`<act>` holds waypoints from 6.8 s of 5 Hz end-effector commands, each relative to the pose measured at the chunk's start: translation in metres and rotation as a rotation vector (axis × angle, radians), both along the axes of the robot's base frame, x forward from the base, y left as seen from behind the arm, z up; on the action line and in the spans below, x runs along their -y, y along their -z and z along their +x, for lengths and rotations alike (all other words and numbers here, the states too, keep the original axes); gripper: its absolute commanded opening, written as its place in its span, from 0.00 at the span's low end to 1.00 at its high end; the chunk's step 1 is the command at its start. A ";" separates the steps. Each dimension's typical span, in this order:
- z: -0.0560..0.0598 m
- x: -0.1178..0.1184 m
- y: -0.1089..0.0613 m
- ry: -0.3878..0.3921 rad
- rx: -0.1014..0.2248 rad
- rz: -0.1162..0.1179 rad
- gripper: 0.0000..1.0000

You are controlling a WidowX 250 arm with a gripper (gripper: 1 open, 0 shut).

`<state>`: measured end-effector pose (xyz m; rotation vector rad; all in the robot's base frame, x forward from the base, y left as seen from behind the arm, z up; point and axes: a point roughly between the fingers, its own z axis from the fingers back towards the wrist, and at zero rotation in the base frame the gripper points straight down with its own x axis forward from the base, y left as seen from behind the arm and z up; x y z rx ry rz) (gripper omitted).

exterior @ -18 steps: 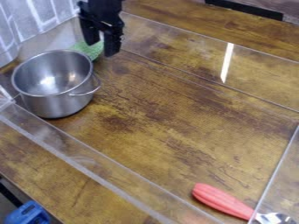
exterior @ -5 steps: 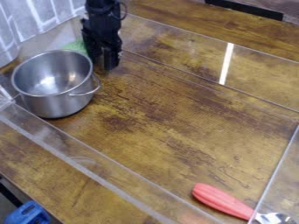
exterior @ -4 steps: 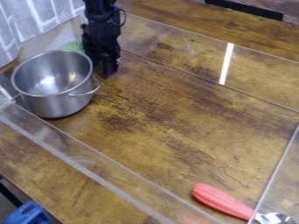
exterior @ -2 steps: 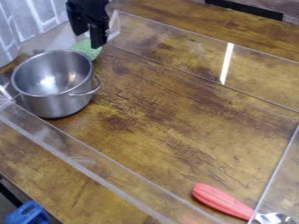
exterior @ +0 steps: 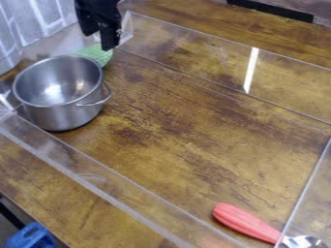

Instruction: Put the green object in the silver pot

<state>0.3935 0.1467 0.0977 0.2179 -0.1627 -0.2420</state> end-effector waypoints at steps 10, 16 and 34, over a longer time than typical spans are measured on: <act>0.020 -0.030 -0.016 0.143 0.042 -0.034 1.00; -0.014 -0.021 -0.042 -0.091 0.054 0.012 0.00; -0.015 -0.027 0.058 -0.534 -0.096 -0.144 1.00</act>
